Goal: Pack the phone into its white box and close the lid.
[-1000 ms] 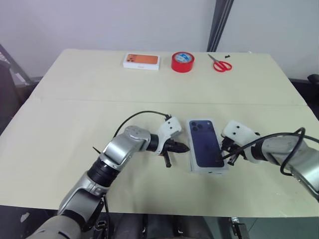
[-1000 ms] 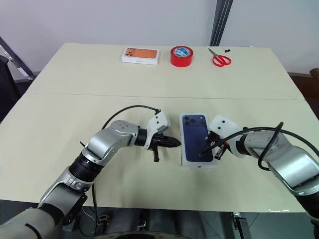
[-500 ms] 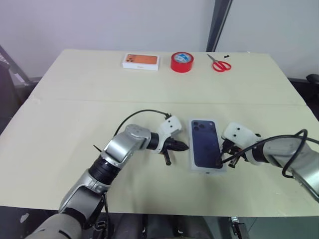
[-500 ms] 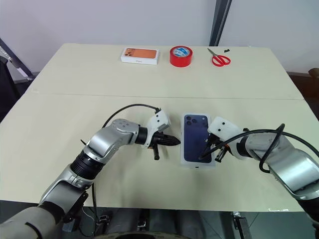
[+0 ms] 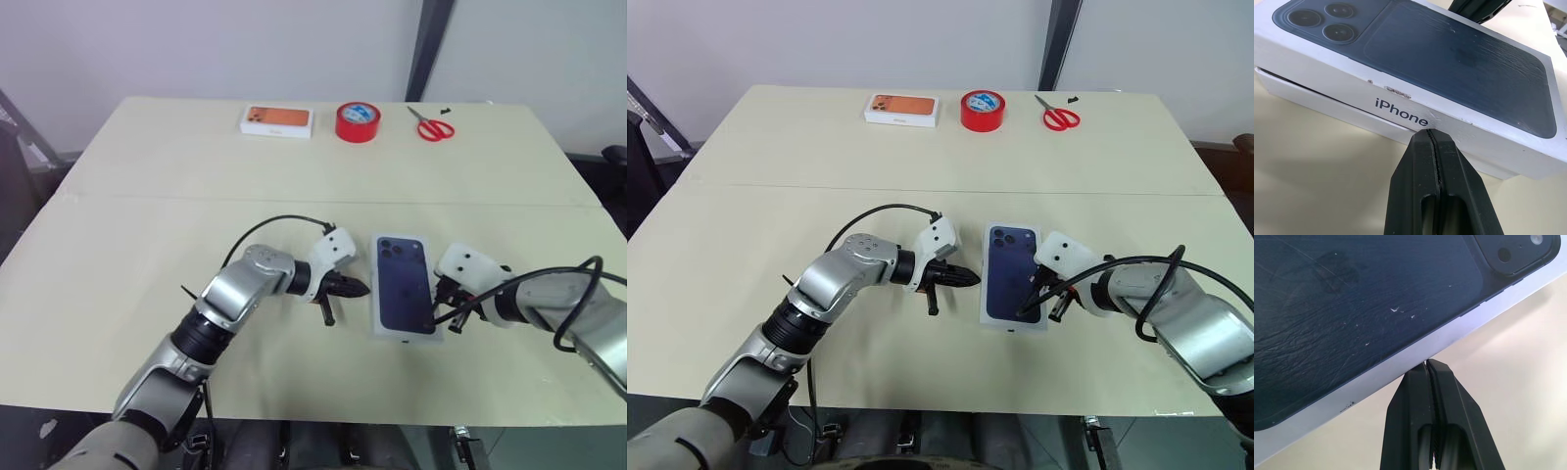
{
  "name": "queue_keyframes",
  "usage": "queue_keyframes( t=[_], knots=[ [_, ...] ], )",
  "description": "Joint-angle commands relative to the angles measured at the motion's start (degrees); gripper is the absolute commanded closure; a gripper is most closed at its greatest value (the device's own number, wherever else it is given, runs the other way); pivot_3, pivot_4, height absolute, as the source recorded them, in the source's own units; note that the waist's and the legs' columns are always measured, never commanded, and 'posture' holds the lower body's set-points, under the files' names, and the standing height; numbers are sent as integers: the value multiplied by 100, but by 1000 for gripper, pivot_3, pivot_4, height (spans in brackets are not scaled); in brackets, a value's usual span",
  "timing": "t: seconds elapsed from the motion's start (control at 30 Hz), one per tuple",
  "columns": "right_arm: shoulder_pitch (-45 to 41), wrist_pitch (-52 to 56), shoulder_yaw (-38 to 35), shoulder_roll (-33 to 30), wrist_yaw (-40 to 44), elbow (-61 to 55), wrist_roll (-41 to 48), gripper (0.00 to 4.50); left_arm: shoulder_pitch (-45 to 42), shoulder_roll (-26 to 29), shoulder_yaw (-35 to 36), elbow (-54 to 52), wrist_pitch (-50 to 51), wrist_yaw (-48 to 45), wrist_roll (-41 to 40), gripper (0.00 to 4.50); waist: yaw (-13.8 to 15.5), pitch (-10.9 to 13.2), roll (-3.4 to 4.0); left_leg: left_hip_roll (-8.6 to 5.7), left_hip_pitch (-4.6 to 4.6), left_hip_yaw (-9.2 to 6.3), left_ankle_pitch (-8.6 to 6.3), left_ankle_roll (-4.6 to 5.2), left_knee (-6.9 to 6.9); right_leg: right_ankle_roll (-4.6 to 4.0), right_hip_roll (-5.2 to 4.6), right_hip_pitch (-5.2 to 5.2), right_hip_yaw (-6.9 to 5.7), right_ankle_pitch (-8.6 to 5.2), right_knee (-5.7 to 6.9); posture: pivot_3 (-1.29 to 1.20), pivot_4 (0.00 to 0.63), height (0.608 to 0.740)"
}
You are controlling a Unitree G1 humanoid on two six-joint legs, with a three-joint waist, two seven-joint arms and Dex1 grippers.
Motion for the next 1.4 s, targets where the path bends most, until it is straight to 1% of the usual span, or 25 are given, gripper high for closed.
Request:
queue_keyframes(
  t=[0.03, 0.33, 0.77, 1.0, 1.1, 1.23, 1.33, 1.4],
  knots=[
    [-12, -44, -130, 50, -4, -188, -19, 4438, 18, -24, 25, -228, -17, -29, -95, 4491, -1, 0, 0, 0, 0, 0, 0, 0, 0, 0, 0, 0, 0, 0, 0, 0, 150, 725],
    [-68, -88, -114, 121, -45, -57, -159, 4438, 33, 12, 82, -217, 22, 19, -110, 4491, 1, 0, 0, 0, 0, 0, 0, 0, 0, 0, 1, 0, 0, 0, 1, 0, 150, 725],
    [-90, -146, -137, 109, -16, 88, -265, 4438, -43, -139, 57, -140, 20, 58, -110, 4491, 2, 0, 0, 0, 0, 0, 0, 0, 1, 0, 1, 0, 0, 0, 1, 0, 150, 725],
    [139, -184, -263, -39, 148, -105, -200, 4438, 7, 4, 67, -105, -22, -21, -68, 4491, 3, 0, 0, 0, 0, 0, 0, -1, 1, 0, 1, 0, 0, 0, 1, 0, 150, 725],
    [297, -330, -492, -205, 318, -122, -197, 4438, 62, 132, 159, -133, -40, -62, -95, 4491, 1, 0, 0, 0, 0, 0, 0, -1, 1, 0, 2, 0, 0, 0, 1, 0, 150, 725],
    [612, -895, -1173, -342, 696, 37, -145, 4438, 19, 201, 541, -190, -204, -117, -303, 4491, -3, 0, 1, 0, 2, 0, 0, -1, 1, 0, 3, 0, 0, 0, 4, 0, 150, 725],
    [1076, -1317, -1813, -359, 1286, -94, 107, 4438, -277, -93, 950, 99, -120, 136, -467, 4491, 28, 0, -1, 0, 4, 0, 1, -1, 2, 1, 3, 5, -1, 0, 3, 0, 150, 725],
    [1282, -1274, -2143, -224, 1535, -286, 460, 4438, -494, -300, 1049, 329, -157, 279, -455, 4491, 30, 1, -2, -1, 3, -3, 0, 0, 6, 2, 4, 11, -7, 0, -2, 0, 150, 725]
  ],
)
